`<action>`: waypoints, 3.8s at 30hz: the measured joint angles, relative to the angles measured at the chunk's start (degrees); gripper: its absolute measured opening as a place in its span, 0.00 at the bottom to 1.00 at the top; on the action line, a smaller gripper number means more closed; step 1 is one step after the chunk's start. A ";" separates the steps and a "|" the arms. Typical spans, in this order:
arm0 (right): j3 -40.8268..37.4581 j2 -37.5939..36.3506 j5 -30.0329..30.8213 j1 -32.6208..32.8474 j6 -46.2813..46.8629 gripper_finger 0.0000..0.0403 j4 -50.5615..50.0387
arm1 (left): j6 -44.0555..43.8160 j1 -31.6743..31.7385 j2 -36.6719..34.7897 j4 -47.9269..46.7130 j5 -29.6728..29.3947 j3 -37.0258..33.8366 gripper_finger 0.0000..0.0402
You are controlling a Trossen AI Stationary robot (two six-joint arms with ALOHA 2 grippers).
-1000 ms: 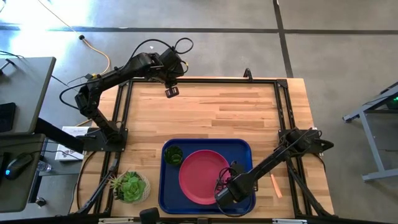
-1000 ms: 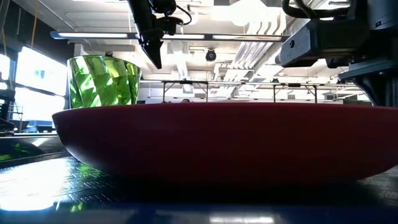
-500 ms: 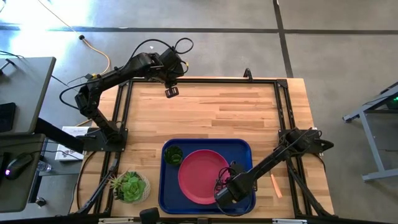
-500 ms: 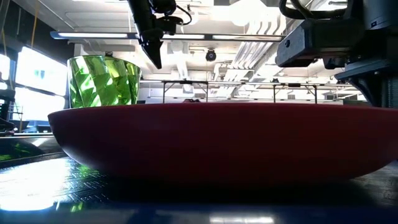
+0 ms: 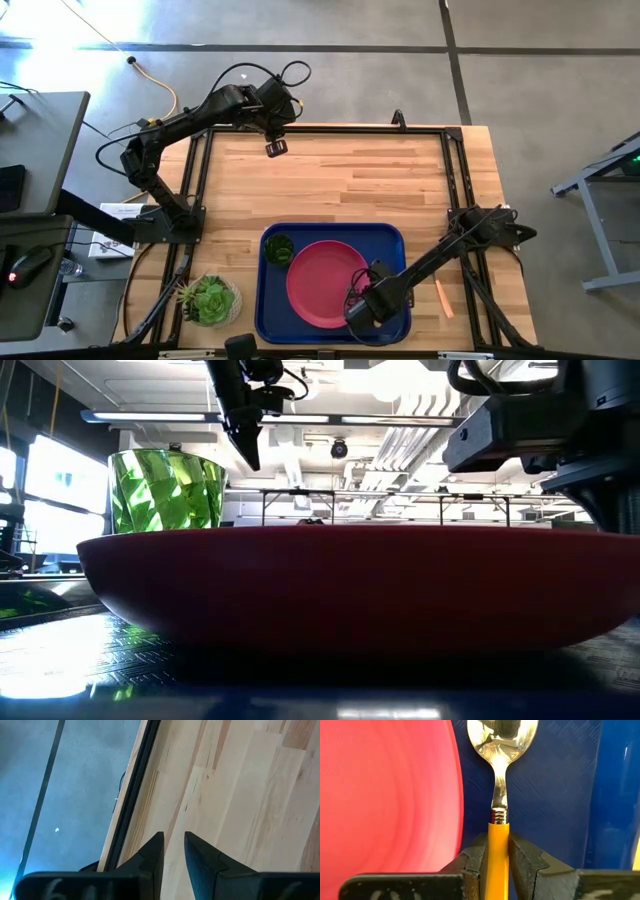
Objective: Pick and place plate/cup/fork/spoon on tray
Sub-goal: Put the yellow spoon on the blue serving tray to the right side of the pink plate, then put the orange fork on the blue serving tray to the right side of the yellow spoon
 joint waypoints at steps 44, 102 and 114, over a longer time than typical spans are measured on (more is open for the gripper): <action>0.34 0.00 -0.35 0.13 0.00 0.22 -1.32 | -0.02 0.00 0.00 0.04 0.00 0.00 0.16; -35.60 -43.27 5.50 13.86 -4.24 0.22 -4.14 | -25.12 -12.65 0.00 -8.16 4.17 0.00 0.16; -46.08 -45.46 -5.27 14.05 -10.55 0.25 8.77 | -25.70 -13.89 0.00 -8.04 4.04 0.00 0.16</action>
